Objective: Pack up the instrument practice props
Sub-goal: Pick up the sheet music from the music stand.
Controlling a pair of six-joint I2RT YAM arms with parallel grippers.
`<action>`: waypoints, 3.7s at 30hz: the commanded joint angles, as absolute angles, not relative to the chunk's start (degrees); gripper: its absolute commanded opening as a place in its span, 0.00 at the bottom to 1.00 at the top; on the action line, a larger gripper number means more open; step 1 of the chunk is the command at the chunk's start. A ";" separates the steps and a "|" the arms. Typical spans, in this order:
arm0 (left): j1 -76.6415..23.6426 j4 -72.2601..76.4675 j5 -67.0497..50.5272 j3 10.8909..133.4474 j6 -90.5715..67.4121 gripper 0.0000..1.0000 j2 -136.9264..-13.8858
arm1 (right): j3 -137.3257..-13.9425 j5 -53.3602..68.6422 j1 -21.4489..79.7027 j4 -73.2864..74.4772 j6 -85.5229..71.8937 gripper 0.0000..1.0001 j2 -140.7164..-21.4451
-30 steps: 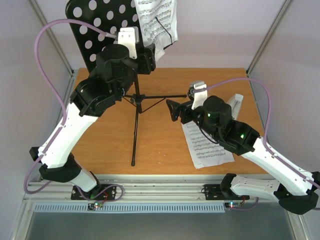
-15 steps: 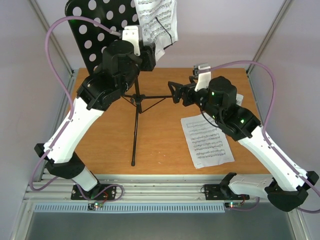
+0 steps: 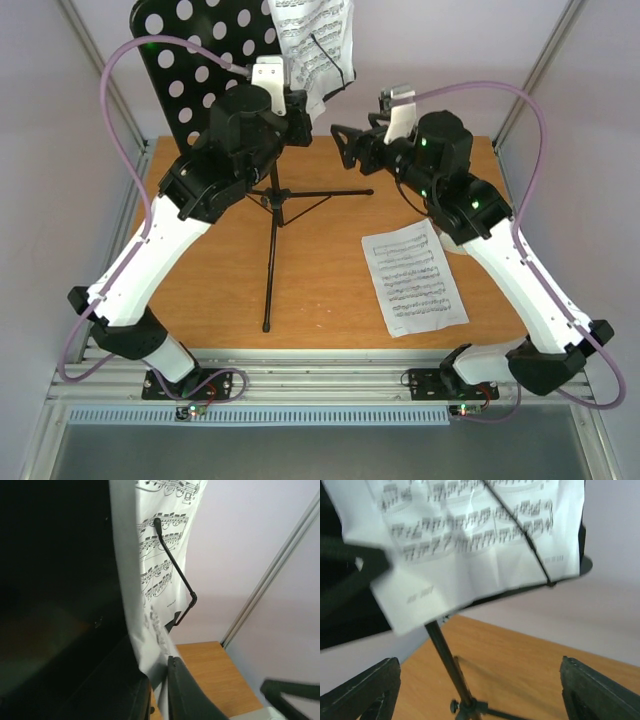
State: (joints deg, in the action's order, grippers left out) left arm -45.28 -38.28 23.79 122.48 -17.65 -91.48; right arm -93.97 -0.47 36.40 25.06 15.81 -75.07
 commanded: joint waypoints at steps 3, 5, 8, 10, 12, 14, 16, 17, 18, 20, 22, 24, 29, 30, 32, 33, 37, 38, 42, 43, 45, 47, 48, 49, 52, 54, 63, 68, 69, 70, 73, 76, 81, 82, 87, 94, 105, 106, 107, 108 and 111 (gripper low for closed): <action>-44.96 -33.56 23.63 120.90 -17.11 0.03 -88.47 | -105.06 9.91 30.06 24.95 20.78 0.82 -83.11; -45.00 -33.19 24.17 120.39 -16.65 0.01 -88.02 | -108.09 12.31 29.28 25.66 21.80 0.79 -86.07; -45.00 -32.92 24.51 119.99 -15.93 0.00 -87.50 | -112.44 16.15 28.01 26.10 22.24 0.74 -89.56; -44.99 -32.74 24.45 119.89 -15.59 0.00 -87.31 | -115.39 17.95 27.60 26.38 22.79 0.72 -91.95; -45.00 -32.59 24.26 119.87 -15.27 0.00 -87.27 | -119.01 18.11 27.48 27.02 23.69 0.69 -94.13; -44.98 -32.65 24.09 120.03 -15.06 0.00 -87.21 | -121.89 17.99 27.27 27.79 24.38 0.68 -96.17; -45.00 -32.82 24.15 120.04 -14.62 0.01 -87.29 | -123.96 17.78 27.08 28.20 25.27 0.65 -97.50; -45.00 -32.91 24.17 120.08 -14.45 0.01 -87.30 | -124.60 17.45 27.03 28.21 25.71 0.65 -97.97; -45.00 -33.00 24.17 120.06 -14.22 0.01 -87.30 | -125.10 17.10 26.99 28.20 26.18 0.64 -98.38; -44.99 -33.04 24.17 120.15 -13.92 0.00 -87.26 | -126.52 17.31 26.83 28.50 27.05 0.62 -99.24; -44.95 -33.11 24.09 120.08 -13.68 0.00 -87.16 | -128.28 17.76 26.72 29.16 27.86 0.57 -100.36; -44.95 -32.97 23.96 120.06 -13.62 0.00 -87.14 | -130.24 18.44 26.63 29.86 28.82 0.48 -101.63; -45.00 -32.89 23.64 120.01 -13.41 0.01 -87.29 | -132.30 20.04 26.62 29.45 31.16 0.37 -103.60; -45.00 -33.07 23.64 119.98 -13.23 0.00 -87.36 | -132.59 20.83 26.63 29.37 31.57 0.36 -103.86; -45.00 -33.26 23.73 119.97 -13.02 0.00 -87.43 | -133.68 22.07 26.63 29.27 32.14 0.35 -104.53; -45.00 -33.27 23.73 119.90 -12.97 0.00 -87.38 | -134.36 22.27 26.63 29.19 32.29 0.35 -104.99; -44.99 -33.23 23.10 119.79 -12.99 0.00 -87.44 | -138.81 21.41 26.63 30.69 33.14 0.32 -107.80; -45.00 -33.38 22.97 119.86 -12.94 0.00 -87.45 | -140.16 21.32 26.63 31.27 33.40 0.32 -108.64; -45.00 -34.11 23.05 119.86 -12.60 0.00 -87.35 | -143.14 20.52 26.62 32.10 34.54 0.32 -110.69; -45.00 -34.12 23.05 119.80 -12.45 0.00 -87.18 | -143.66 20.32 26.61 32.08 34.85 0.32 -111.04; -44.99 -34.27 22.91 119.58 -12.31 0.00 -86.90 | -145.01 20.67 26.63 32.56 35.69 0.33 -112.09; -45.00 -34.32 22.72 119.53 -12.23 0.01 -86.78 | -146.74 20.95 26.63 33.45 36.47 0.31 -113.15; -44.96 -34.51 22.60 119.54 -12.22 0.01 -86.80 | -147.11 20.88 26.63 33.56 36.70 0.29 -113.35; -44.95 -34.60 22.54 119.54 -12.15 0.00 -86.81 | -147.24 20.75 26.63 33.51 36.92 0.26 -113.50; -44.98 -34.66 22.42 119.53 -12.05 0.00 -86.80 | -147.22 20.27 26.63 32.67 37.41 0.16 -113.54; -44.98 -34.75 22.37 119.47 -12.01 0.01 -86.74 | -147.22 20.15 26.63 32.17 37.73 0.11 -113.34; -44.92 -34.58 19.27 116.38 -12.18 0.00 -83.77 | -147.05 19.41 26.63 30.66 37.47 0.01 -113.28; -45.00 -35.76 12.89 114.83 -11.65 0.00 -80.69 | -146.79 17.56 26.62 30.20 36.57 0.01 -113.24; -45.00 -36.24 11.75 114.93 -11.67 0.00 -80.06 | -146.79 17.46 26.63 30.09 36.31 0.01 -113.27; -45.00 -36.84 11.06 115.01 -11.64 0.00 -79.54 | -146.82 17.34 26.63 29.94 36.02 0.01 -113.34; -44.99 -37.99 9.28 115.11 -11.24 0.01 -77.71 | -146.85 16.92 26.59 29.51 35.07 0.01 -113.43; -44.98 -39.93 6.23 115.34 -10.51 0.00 -76.04 | -146.87 16.41 26.63 29.02 34.35 0.01 -113.43; -45.00 -44.07 0.68 115.85 -9.29 0.00 -73.14 | -146.87 15.42 26.63 28.66 33.31 0.01 -113.32; -45.00 -44.87 0.32 115.94 -9.24 0.00 -72.60 | -146.83 15.15 26.58 28.55 33.09 0.01 -113.29; -45.00 -48.99 -2.89 115.89 -9.52 0.00 -69.56 | -146.78 15.45 26.54 28.30 31.90 0.01 -113.30; -45.00 -51.26 -8.58 113.54 -9.82 0.01 -66.01 | -146.70 16.04 26.54 28.84 31.29 0.06 -113.72; -44.98 -55.08 -23.45 108.27 -8.13 0.01 -64.58 | -128.76 16.96 26.54 22.12 30.53 0.92 -102.00; -44.98 -55.31 -24.04 107.65 -7.90 0.01 -64.55 | -126.61 17.16 26.54 21.36 30.55 0.93 -100.42; -44.99 -55.97 -24.60 107.18 -7.56 0.01 -64.49 | -124.76 17.22 26.54 21.13 30.50 0.95 -98.78; -45.00 -56.38 -25.20 106.70 -7.04 0.00 -64.59 | -123.06 17.10 26.54 21.16 30.52 0.96 -97.26; -44.99 -57.77 -26.86 105.66 -6.32 0.00 -65.08 | -117.27 15.17 26.54 21.56 30.46 0.99 -92.29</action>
State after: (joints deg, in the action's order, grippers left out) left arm -45.01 -56.36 -22.00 106.76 -8.27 -65.25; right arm -121.64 16.51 26.63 24.86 30.85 -99.48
